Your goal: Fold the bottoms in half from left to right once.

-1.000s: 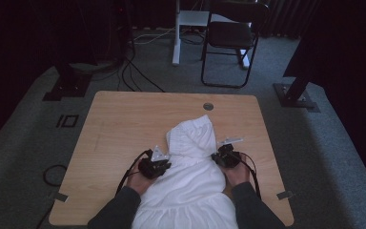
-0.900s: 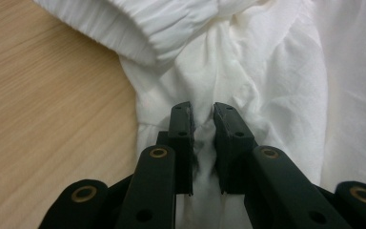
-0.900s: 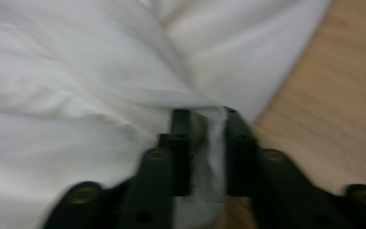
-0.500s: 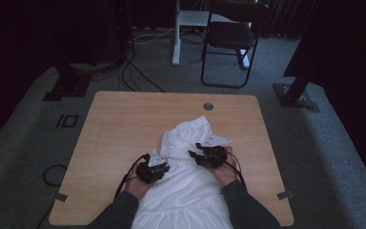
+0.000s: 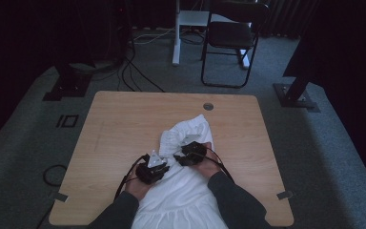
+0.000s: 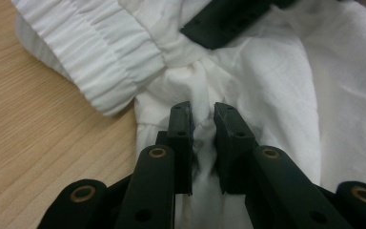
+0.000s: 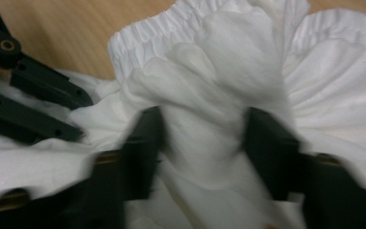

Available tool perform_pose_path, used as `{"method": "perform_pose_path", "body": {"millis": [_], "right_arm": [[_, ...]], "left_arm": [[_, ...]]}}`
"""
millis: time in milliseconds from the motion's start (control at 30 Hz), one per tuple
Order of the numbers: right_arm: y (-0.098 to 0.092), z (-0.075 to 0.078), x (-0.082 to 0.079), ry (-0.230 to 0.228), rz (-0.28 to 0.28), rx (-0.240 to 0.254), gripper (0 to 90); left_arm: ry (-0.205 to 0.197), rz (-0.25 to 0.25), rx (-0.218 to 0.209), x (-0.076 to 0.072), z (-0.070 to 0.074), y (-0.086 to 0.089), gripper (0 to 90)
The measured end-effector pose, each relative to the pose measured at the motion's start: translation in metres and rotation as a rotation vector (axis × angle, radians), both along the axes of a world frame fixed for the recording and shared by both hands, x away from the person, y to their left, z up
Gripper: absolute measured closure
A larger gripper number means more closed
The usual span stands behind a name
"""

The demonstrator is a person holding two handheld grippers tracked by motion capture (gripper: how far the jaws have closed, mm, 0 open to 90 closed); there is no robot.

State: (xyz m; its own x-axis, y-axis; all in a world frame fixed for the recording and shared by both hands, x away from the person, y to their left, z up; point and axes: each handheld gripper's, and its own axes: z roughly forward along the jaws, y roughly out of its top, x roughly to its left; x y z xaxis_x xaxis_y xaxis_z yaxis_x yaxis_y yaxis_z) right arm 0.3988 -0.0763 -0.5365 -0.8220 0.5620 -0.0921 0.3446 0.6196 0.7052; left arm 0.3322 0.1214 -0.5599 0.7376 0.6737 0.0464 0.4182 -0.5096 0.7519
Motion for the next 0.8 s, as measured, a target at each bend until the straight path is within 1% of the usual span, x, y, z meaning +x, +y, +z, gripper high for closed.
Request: {"method": "perform_pose_path", "body": {"millis": [33, 67, 100, 133, 167, 200, 233, 267, 300, 333, 367, 400, 433, 467, 500, 533, 567, 633, 700, 733, 800], "right_arm": [[0.0, 0.002, 0.002, 0.005, 0.011, -0.006, 65.7], [-0.003, 0.007, 0.004, -0.003, 0.006, 0.008, 78.4], [-0.007, 0.012, 0.005, 0.001, -0.009, 0.043, 82.3], [-0.014, 0.02, 0.008, -0.001, -0.039, 0.107, 84.7], [-0.023, 0.029, 0.01, -0.01, -0.084, 0.166, 86.0], [-0.033, 0.038, 0.013, -0.032, -0.139, 0.208, 86.4], [-0.047, 0.048, 0.018, -0.058, -0.213, 0.248, 86.6], [-0.057, 0.053, 0.02, -0.063, -0.264, 0.272, 86.8], [-0.057, 0.053, 0.02, -0.063, -0.264, 0.272, 86.8], [-0.074, 0.058, 0.027, -0.056, -0.339, 0.308, 86.9], [-0.097, 0.056, 0.035, -0.003, -0.453, 0.344, 86.5], [-0.104, 0.051, 0.038, 0.012, -0.508, 0.334, 83.6], [-0.109, 0.044, 0.04, 0.037, -0.55, 0.312, 76.0], [-0.111, 0.037, 0.043, 0.065, -0.585, 0.277, 68.2], [-0.113, 0.03, 0.044, 0.081, -0.601, 0.252, 65.4], [-0.115, 0.026, 0.043, 0.094, -0.603, 0.256, 61.6], [-0.116, 0.024, 0.042, 0.094, -0.591, 0.276, 57.2], [-0.114, 0.024, 0.04, 0.078, -0.557, 0.305, 50.4], [-0.108, 0.027, 0.039, 0.054, -0.506, 0.318, 47.8], [-0.104, 0.028, 0.039, 0.043, -0.481, 0.307, 47.6], [-0.095, 0.025, 0.04, 0.038, -0.441, 0.268, 47.9]], "left_arm": [[0.0, 0.001, -0.002, 0.0, 0.0, 0.0, 78.7], [-0.001, 0.0, 0.0, -0.001, 0.0, 0.0, 78.7], [-0.005, 0.0, 0.001, -0.001, 0.0, 0.0, 78.7], [-0.004, 0.001, -0.004, -0.002, -0.001, 0.0, 78.7], [-0.004, -0.002, -0.002, -0.003, -0.001, 0.001, 78.7], [-0.003, -0.006, -0.002, -0.003, -0.001, 0.001, 78.7], [-0.004, -0.008, -0.001, -0.004, -0.001, 0.001, 78.7], [-0.006, -0.008, -0.001, -0.004, -0.001, 0.001, 78.7], [-0.006, -0.008, -0.001, -0.004, -0.001, 0.001, 78.7], [-0.007, -0.007, -0.003, -0.005, -0.001, 0.001, 78.7], [-0.007, -0.007, -0.003, -0.005, -0.001, 0.001, 78.5], [-0.007, -0.007, -0.004, -0.005, -0.001, 0.001, 78.5], [-0.008, -0.007, -0.002, -0.005, -0.001, 0.001, 78.4], [-0.008, -0.007, -0.001, -0.005, -0.001, 0.001, 78.4], [-0.009, -0.007, -0.001, -0.005, -0.001, 0.001, 78.1], [-0.01, -0.008, 0.0, -0.005, -0.001, 0.001, 77.7], [-0.011, -0.008, -0.001, -0.005, -0.001, 0.0, 77.2], [-0.012, -0.01, -0.002, -0.005, -0.001, 0.0, 75.6], [-0.013, -0.011, -0.003, -0.006, -0.001, 0.0, 74.3], [-0.014, -0.008, -0.004, -0.006, -0.002, 0.0, 74.0], [-0.014, -0.005, -0.004, -0.006, -0.002, 0.0, 73.8]]}}
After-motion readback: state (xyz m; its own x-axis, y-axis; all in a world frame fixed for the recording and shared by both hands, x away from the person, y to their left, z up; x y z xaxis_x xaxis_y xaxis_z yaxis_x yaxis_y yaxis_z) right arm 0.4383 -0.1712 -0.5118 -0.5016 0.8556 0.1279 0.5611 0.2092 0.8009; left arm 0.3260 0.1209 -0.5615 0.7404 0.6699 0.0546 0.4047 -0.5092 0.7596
